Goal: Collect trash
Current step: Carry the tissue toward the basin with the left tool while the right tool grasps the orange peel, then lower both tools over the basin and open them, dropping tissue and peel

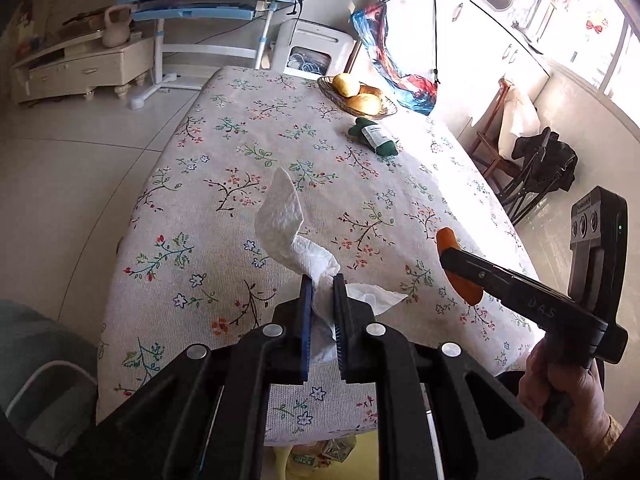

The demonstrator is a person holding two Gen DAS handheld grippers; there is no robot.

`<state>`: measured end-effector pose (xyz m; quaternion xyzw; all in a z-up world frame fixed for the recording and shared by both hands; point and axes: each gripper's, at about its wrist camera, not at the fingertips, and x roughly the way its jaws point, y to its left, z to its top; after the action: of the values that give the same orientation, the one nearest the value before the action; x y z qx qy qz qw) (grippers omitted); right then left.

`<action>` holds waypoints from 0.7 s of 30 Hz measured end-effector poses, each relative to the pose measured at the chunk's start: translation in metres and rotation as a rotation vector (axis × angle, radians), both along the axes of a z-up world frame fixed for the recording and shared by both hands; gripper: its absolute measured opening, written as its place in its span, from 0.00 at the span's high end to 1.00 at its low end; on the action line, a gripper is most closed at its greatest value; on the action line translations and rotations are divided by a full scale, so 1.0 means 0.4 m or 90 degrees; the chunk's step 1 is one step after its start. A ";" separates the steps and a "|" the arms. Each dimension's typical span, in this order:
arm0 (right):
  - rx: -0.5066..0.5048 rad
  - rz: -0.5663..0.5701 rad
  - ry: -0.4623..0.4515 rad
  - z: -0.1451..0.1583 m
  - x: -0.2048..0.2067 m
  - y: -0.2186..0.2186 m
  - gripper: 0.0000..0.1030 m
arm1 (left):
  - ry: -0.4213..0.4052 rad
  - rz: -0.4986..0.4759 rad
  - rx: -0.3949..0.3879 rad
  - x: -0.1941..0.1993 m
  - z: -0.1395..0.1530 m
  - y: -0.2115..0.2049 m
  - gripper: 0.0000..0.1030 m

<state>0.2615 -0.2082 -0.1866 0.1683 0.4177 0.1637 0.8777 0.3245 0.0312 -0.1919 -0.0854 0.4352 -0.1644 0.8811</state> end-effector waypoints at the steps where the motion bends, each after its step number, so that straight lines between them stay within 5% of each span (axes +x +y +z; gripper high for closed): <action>1: 0.003 0.002 -0.002 0.004 -0.017 -0.003 0.84 | -0.002 -0.002 -0.002 -0.009 0.004 0.000 0.90; 21: 0.003 0.081 0.027 -0.019 -0.296 0.048 0.84 | 0.023 -0.039 -0.038 -0.195 0.024 0.003 0.90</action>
<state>0.1432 -0.1889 -0.1942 0.1472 0.4459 0.2166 0.8559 0.2464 0.0324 -0.1824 -0.1012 0.4480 -0.2024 0.8649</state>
